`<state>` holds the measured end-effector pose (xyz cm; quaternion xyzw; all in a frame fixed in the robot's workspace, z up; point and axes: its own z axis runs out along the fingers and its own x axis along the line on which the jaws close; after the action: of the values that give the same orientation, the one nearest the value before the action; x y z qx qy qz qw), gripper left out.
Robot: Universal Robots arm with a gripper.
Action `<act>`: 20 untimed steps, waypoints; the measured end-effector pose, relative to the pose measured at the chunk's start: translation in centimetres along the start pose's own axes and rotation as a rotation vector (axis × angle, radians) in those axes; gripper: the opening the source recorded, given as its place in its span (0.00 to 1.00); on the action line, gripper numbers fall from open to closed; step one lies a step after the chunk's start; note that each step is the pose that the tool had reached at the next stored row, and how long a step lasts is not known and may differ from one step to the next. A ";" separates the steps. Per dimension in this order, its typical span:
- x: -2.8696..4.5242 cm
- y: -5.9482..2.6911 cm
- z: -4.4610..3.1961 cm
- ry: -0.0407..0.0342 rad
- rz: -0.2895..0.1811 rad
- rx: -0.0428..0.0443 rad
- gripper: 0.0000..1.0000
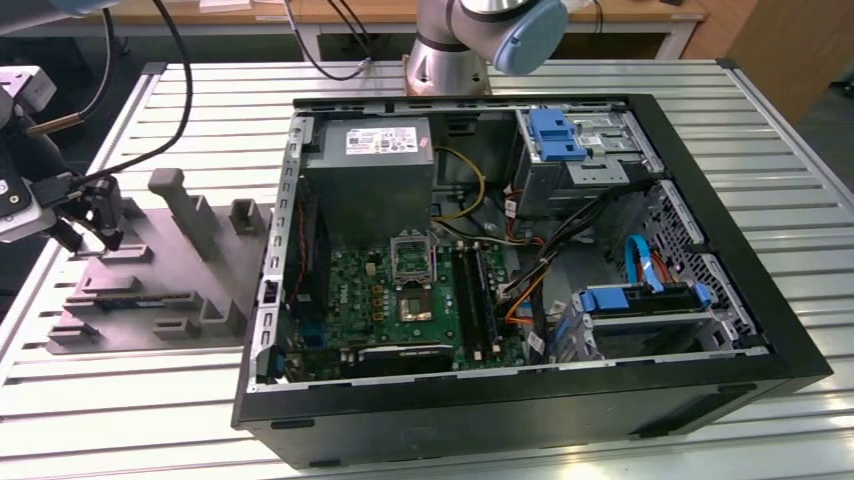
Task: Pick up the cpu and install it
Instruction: 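Pick up the cpu and move it towards the insertion slot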
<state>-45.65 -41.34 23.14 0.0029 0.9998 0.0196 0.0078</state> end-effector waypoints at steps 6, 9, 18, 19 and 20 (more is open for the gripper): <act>0.00 0.01 -0.15 -0.0001 0.000 0.0000 0.47; -0.01 0.01 -0.21 -0.0002 0.000 -0.0001 0.47; -0.01 0.02 -0.41 0.0000 0.000 0.0000 0.47; -0.01 0.02 -0.43 0.0000 0.000 0.0000 0.47; -0.01 0.02 -0.46 0.0001 0.000 0.0000 0.47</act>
<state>-45.65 -41.34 23.59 0.0029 0.9998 0.0196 0.0077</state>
